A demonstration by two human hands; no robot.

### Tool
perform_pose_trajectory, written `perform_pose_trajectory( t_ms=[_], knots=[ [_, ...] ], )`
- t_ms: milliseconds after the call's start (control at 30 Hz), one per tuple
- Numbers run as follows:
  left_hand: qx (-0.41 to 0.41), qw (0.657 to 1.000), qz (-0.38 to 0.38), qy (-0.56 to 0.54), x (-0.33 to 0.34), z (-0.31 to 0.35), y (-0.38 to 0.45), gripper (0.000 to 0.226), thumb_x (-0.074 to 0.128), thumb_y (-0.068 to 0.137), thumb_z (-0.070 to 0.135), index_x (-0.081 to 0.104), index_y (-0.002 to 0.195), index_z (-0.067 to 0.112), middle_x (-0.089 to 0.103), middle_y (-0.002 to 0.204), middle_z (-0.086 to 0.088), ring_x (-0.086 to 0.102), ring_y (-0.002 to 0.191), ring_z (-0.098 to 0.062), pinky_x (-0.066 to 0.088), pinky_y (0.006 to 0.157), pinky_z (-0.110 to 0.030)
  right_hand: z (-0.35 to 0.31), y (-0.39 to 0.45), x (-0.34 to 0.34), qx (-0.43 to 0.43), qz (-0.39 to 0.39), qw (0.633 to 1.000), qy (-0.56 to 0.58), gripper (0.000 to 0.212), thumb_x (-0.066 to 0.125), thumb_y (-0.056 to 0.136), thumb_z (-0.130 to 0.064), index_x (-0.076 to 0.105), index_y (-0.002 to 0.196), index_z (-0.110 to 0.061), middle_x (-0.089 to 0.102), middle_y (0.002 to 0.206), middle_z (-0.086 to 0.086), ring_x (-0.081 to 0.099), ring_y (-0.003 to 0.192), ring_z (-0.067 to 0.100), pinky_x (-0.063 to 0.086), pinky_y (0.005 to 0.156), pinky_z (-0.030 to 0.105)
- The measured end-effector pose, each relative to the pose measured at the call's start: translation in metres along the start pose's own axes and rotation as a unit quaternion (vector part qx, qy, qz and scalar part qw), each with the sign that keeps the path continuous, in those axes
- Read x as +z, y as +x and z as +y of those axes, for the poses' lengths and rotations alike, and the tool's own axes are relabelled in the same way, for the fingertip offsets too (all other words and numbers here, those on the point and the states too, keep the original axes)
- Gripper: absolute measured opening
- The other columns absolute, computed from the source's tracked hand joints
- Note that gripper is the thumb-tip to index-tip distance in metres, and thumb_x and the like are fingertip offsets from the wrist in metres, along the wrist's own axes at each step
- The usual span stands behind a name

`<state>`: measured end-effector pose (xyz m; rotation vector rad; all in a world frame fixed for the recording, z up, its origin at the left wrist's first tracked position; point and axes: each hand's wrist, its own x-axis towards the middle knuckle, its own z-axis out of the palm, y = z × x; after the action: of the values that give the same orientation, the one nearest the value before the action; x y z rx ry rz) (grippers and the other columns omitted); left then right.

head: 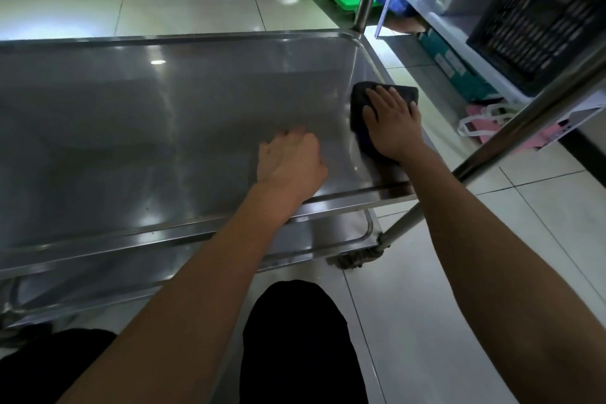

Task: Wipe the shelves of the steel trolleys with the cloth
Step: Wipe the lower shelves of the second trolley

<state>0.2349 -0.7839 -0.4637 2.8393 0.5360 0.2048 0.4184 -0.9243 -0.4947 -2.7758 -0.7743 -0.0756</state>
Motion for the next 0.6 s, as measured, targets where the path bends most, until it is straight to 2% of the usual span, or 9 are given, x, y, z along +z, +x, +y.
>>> perform_pose_trajectory(
  t_ms=[200, 367, 467, 533, 600],
  knots=[
    [0.018, 1.000, -0.003, -0.003, 0.005, -0.006, 0.003, 0.027, 0.052, 0.088, 0.031, 0.069, 0.101, 0.016, 0.062, 0.117, -0.004, 0.055, 0.112, -0.031, 0.044, 0.085, -0.039, -0.008, 0.015, 0.004, -0.007, -0.033, 0.999, -0.016, 0.059, 0.014, 0.102, -0.049, 0.023, 0.157, -0.028, 0.016, 0.166, -0.004, 0.006, 0.154, 0.017, 0.000, 0.121, 0.053],
    [0.061, 0.994, -0.025, -0.087, -0.004, -0.035, -0.004, 0.031, 0.054, 0.091, 0.031, 0.070, 0.114, 0.017, 0.063, 0.128, -0.003, 0.057, 0.120, -0.028, 0.048, 0.097, -0.040, -0.046, 0.028, 0.011, -0.005, -0.064, 0.998, -0.021, 0.055, 0.017, 0.105, -0.045, 0.019, 0.158, -0.030, 0.010, 0.167, -0.007, 0.000, 0.154, 0.015, -0.001, 0.122, 0.053],
    [0.043, 0.992, 0.031, -0.115, -0.017, -0.070, -0.021, 0.034, 0.057, 0.092, 0.031, 0.069, 0.121, 0.020, 0.066, 0.127, -0.003, 0.057, 0.119, -0.028, 0.048, 0.098, -0.041, -0.071, 0.028, 0.017, -0.019, -0.071, 0.997, -0.022, 0.053, 0.017, 0.106, -0.044, 0.018, 0.158, -0.031, 0.009, 0.167, -0.009, 0.000, 0.154, 0.013, -0.001, 0.122, 0.051],
    [0.013, 0.994, 0.079, -0.069, -0.028, -0.099, -0.034, 0.031, 0.057, 0.091, 0.033, 0.071, 0.116, 0.023, 0.068, 0.121, -0.002, 0.058, 0.115, -0.029, 0.049, 0.094, -0.042, -0.090, 0.026, 0.021, -0.034, -0.080, 0.996, -0.018, 0.053, 0.017, 0.106, -0.044, 0.019, 0.158, -0.031, 0.009, 0.167, -0.009, 0.000, 0.153, 0.011, -0.001, 0.123, 0.050],
    [-0.027, 0.995, 0.092, -0.025, -0.040, -0.126, -0.045, 0.030, 0.057, 0.090, 0.035, 0.072, 0.113, 0.023, 0.067, 0.119, -0.002, 0.056, 0.114, -0.030, 0.049, 0.092, -0.042, -0.112, 0.022, 0.025, -0.050, -0.085, 0.995, -0.013, 0.053, 0.017, 0.106, -0.043, 0.019, 0.158, -0.031, 0.009, 0.167, -0.010, -0.001, 0.153, 0.011, 0.000, 0.123, 0.049]
  ],
)
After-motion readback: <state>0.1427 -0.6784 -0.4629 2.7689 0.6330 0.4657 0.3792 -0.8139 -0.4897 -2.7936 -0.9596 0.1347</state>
